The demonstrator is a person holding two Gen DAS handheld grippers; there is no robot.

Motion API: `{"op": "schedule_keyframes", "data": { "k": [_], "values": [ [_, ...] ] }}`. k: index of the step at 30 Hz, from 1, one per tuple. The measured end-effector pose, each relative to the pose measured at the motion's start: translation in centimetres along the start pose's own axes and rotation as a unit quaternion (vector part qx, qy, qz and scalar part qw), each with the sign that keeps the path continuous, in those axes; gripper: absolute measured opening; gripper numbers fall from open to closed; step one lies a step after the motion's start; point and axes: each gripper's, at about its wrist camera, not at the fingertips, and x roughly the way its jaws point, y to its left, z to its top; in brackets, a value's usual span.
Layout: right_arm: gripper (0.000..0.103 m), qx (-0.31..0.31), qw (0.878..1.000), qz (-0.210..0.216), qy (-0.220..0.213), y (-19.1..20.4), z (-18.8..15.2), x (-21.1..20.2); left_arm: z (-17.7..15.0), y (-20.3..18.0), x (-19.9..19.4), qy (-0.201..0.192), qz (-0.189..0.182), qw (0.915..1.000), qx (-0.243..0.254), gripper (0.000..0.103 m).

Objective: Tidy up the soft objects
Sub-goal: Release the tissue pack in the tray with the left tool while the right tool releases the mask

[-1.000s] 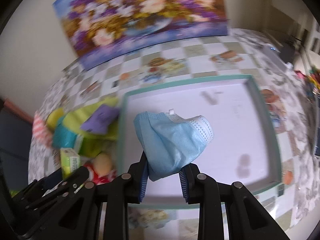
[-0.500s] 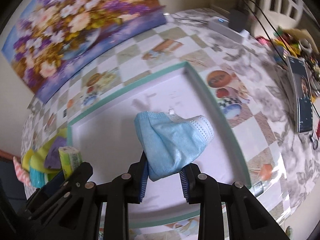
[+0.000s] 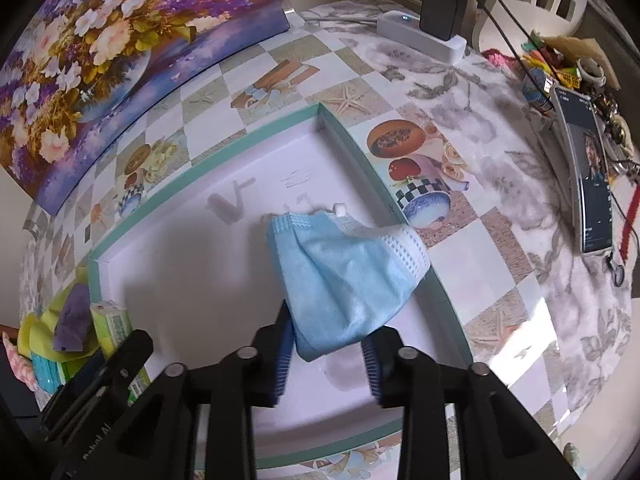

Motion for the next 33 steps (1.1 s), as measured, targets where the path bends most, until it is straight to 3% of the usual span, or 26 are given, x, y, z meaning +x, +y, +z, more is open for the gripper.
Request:
{"op": "schedule_keyframes", "data": {
  "k": [1,4,9,11,14,17,25,33],
  "values": [
    [0.06,-0.001,1.0,-0.002,0.0,0.1,0.1,-0.1,0.0,0.1,0.0,0.001,0.0,1.0,-0.003,0.062],
    [0.068,-0.006,1.0,-0.007,-0.003,0.3,0.1,-0.3,0.1,0.5,-0.3,-0.008,0.006,0.9999,-0.011,0.088],
    [0.084,-0.018,1.0,-0.014,-0.006,0.7,0.0,-0.4,0.2,1.4,-1.0,-0.022,0.001,0.9993,-0.029,0.091],
    [0.085,-0.021,1.0,-0.016,-0.009,0.9,0.0,-0.6,0.3,1.7,-1.1,-0.026,0.002,0.999,-0.037,0.099],
    [0.091,-0.026,0.999,-0.018,-0.015,1.0,-0.1,-0.8,0.3,2.3,-1.5,-0.038,0.011,0.998,-0.049,0.1],
    [0.103,-0.027,0.999,-0.016,-0.022,1.1,-0.2,-1.2,0.2,2.8,-2.0,-0.047,0.02,0.9971,-0.057,0.1],
    [0.103,-0.046,0.998,-0.015,-0.034,2.0,-0.8,-2.2,-0.3,4.2,-4.1,-0.063,0.036,0.995,-0.069,0.101],
    [0.103,-0.079,0.996,0.0,-0.031,3.7,-2.2,-2.7,-1.2,6.3,-6.2,-0.062,0.097,0.9906,-0.074,0.101]
  ]
}}
